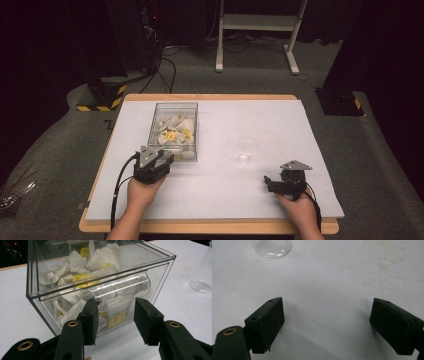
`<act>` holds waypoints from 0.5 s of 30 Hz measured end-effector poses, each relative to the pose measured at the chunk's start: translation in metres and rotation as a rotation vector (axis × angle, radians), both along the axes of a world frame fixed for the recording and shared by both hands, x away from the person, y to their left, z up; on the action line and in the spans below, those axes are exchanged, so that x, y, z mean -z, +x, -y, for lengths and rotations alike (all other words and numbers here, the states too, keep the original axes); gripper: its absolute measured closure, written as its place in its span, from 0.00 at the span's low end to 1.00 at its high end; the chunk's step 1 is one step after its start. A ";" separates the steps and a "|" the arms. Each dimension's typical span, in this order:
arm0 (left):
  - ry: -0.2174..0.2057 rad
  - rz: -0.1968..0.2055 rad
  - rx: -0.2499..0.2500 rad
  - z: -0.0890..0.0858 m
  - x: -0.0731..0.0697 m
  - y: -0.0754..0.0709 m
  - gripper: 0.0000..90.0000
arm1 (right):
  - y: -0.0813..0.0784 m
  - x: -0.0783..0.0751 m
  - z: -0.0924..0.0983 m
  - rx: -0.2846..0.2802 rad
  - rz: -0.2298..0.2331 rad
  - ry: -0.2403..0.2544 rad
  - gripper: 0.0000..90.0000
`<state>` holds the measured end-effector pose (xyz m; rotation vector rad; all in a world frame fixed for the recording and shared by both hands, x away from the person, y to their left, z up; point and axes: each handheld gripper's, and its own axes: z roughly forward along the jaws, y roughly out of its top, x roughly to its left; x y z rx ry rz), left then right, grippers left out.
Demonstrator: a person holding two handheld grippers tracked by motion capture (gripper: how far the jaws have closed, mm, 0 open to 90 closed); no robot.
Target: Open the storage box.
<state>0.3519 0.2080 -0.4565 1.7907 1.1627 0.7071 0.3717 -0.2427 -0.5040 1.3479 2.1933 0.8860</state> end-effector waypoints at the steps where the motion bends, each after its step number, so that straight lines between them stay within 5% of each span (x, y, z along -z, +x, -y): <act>1: -0.005 0.000 -0.002 0.000 0.000 -0.001 0.62 | 0.000 0.000 0.000 0.000 0.000 0.000 0.14; 15: -0.006 -0.004 -0.001 -0.002 -0.001 -0.013 0.66 | 0.000 0.000 0.000 0.001 0.001 0.000 0.14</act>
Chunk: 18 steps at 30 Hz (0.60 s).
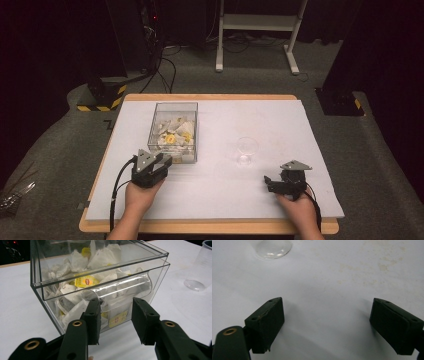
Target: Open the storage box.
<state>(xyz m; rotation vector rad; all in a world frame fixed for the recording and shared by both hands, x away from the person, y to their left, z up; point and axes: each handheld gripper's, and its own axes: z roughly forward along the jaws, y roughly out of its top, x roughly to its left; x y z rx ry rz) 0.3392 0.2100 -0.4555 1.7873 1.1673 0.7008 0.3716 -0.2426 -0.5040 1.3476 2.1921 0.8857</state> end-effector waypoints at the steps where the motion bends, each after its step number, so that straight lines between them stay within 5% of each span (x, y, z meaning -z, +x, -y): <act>1: 0.004 0.002 -0.001 0.000 0.000 -0.001 0.66 | 0.000 0.000 0.000 0.000 0.000 0.000 0.14; 18: -0.006 0.007 -0.001 -0.001 0.001 -0.017 0.70 | 0.000 0.000 0.000 0.000 0.001 -0.002 0.14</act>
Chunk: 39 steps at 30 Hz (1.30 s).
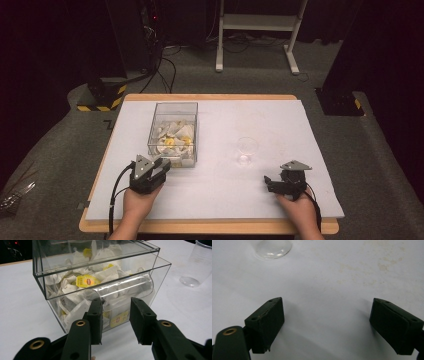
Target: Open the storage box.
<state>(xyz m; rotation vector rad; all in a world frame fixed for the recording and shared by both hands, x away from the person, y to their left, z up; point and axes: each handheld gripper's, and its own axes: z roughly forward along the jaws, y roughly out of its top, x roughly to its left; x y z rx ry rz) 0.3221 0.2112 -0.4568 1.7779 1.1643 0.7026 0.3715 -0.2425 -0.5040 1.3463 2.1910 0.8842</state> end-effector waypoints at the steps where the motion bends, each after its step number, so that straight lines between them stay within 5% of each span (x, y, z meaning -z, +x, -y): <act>1: -0.002 0.001 0.000 0.000 0.000 -0.001 0.71 | 0.000 0.000 0.000 0.000 0.000 0.000 0.14; 39: -0.019 0.000 0.030 -0.005 0.001 -0.039 0.77 | -0.001 0.000 0.000 0.002 0.003 -0.005 0.14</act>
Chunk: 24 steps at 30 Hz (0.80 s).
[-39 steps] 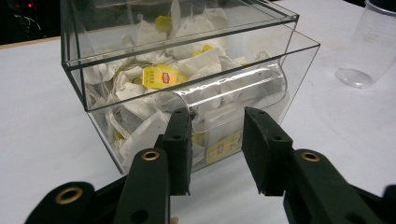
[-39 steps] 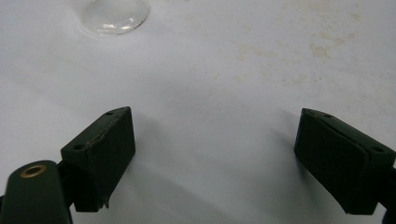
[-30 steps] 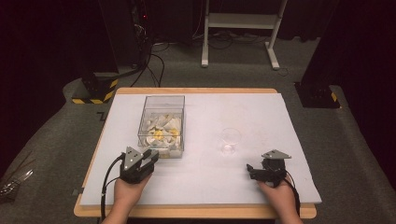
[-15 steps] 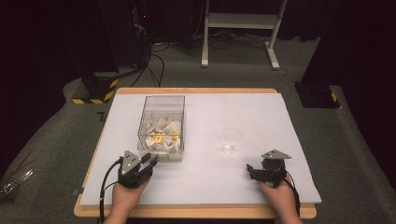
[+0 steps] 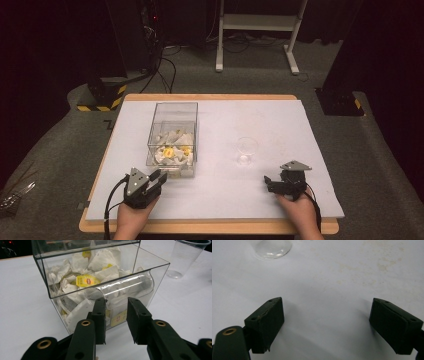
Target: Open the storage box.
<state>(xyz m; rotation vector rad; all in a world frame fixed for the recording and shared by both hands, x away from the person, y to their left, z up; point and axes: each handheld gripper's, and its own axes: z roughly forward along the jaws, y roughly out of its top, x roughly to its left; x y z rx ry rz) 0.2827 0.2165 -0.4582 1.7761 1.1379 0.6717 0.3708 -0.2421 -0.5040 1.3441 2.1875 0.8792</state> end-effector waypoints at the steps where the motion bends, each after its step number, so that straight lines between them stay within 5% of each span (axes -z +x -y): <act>1: 0.006 0.003 0.001 0.000 0.000 -0.002 0.77 | 0.000 0.000 0.000 0.000 0.000 0.000 0.14; 10: 0.029 0.021 -0.015 -0.004 0.002 -0.011 0.77 | 0.000 0.000 0.000 0.000 0.002 0.000 0.14; 24: 0.023 0.047 -0.079 -0.024 -0.017 -0.016 0.75 | 0.000 0.000 0.000 0.001 0.000 0.000 0.14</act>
